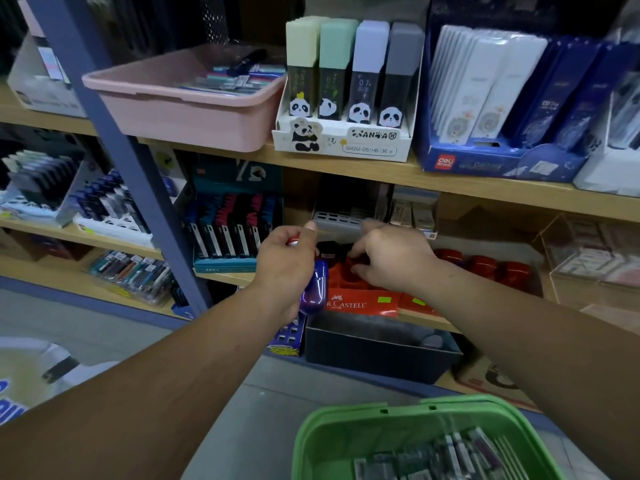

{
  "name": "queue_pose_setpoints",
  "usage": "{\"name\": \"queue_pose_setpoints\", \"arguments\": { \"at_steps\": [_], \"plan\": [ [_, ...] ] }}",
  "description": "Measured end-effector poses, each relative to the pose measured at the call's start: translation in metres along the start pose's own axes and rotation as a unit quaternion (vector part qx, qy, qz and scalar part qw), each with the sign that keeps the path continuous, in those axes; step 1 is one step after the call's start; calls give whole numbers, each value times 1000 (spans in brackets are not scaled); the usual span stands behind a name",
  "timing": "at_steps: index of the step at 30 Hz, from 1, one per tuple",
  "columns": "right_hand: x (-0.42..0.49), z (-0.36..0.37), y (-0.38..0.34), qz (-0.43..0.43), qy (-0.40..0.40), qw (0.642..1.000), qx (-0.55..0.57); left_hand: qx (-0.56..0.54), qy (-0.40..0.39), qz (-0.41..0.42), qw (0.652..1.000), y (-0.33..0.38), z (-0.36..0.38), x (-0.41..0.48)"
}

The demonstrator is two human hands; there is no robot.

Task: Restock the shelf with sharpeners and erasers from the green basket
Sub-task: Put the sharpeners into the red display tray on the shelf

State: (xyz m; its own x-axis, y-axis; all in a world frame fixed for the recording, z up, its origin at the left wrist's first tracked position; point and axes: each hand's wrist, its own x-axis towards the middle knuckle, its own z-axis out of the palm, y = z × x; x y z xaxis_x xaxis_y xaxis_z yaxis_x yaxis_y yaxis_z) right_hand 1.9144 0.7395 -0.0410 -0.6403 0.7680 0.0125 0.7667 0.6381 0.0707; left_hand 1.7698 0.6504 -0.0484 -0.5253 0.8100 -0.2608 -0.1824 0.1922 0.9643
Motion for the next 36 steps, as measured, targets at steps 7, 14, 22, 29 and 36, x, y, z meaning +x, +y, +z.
{"name": "queue_pose_setpoints", "arguments": {
  "at_steps": [7, 14, 22, 29, 36],
  "plan": [
    [-4, -2, 12, 51, 71, 986, 143, -18, 27, 3, 999, -1, 18, 2],
    [-32, -13, 22, 41, -58, 800, 595, -39, 35, -7, 999, 2, 41, 2],
    [-60, -23, 46, 92, -49, 778, 619, -86, -57, -48, 993, 9, 82, -16],
    [-76, -27, 121, 225, 35, 759, 610, 78, -150, 46, 985, -10, 90, -24],
    [-93, -21, 138, 161, -24, 753, 637, 148, -270, 78, 948, -19, 109, -34]
  ]
}}
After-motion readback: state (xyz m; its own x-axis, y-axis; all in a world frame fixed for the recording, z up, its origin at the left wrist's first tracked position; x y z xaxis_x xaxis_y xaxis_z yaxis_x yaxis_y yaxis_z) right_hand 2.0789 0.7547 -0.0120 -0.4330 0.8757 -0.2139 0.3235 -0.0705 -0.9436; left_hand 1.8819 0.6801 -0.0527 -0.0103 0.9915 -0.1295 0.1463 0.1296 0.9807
